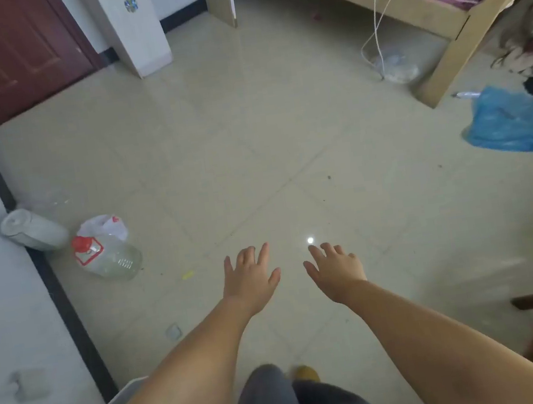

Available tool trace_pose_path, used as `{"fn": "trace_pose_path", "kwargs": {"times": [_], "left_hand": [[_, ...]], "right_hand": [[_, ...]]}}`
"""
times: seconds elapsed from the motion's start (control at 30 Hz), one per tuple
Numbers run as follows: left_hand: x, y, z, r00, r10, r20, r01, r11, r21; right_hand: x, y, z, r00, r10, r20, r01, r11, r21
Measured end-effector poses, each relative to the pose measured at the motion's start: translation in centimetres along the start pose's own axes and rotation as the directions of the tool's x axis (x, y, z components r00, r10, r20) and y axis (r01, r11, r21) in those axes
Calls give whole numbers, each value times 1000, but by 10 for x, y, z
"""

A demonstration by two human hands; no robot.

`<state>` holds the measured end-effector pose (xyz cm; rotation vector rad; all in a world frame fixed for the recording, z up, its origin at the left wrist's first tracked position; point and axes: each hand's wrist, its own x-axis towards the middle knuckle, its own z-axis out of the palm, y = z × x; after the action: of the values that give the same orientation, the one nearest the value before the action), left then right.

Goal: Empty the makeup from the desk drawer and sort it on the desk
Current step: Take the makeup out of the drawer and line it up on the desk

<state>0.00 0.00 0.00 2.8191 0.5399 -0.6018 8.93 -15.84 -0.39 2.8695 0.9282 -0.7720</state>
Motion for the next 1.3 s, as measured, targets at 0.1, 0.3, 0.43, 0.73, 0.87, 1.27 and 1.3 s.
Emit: {"fn": "trace_pose_path", "kwargs": {"times": [0.1, 0.3, 0.43, 0.73, 0.87, 1.27, 1.3], "left_hand": [[25, 3, -12, 1000, -1, -21, 1, 1000, 8], [104, -1, -47, 999, -8, -36, 9, 1000, 5], [179, -7, -84, 998, 5, -58, -5, 1000, 10], [359, -22, -202, 997, 46, -62, -45, 999, 15], [437, -9, -237, 995, 88, -46, -86, 995, 45], [711, 61, -351, 996, -45, -75, 43, 999, -29], [718, 63, -358, 996, -40, -78, 38, 999, -36]], "right_hand": [[24, 12, -14, 1000, 4, -12, -4, 1000, -13], [100, 27, -54, 1000, -3, 8, 3, 999, -44], [173, 35, -95, 1000, 14, -5, -14, 998, -53], [335, 57, -224, 991, 93, -92, -91, 996, 16], [403, 82, -265, 988, 121, -95, -119, 993, 26], [660, 220, -419, 999, 43, -33, -45, 997, -68], [669, 223, -426, 998, 47, -32, -49, 996, -75]]}}
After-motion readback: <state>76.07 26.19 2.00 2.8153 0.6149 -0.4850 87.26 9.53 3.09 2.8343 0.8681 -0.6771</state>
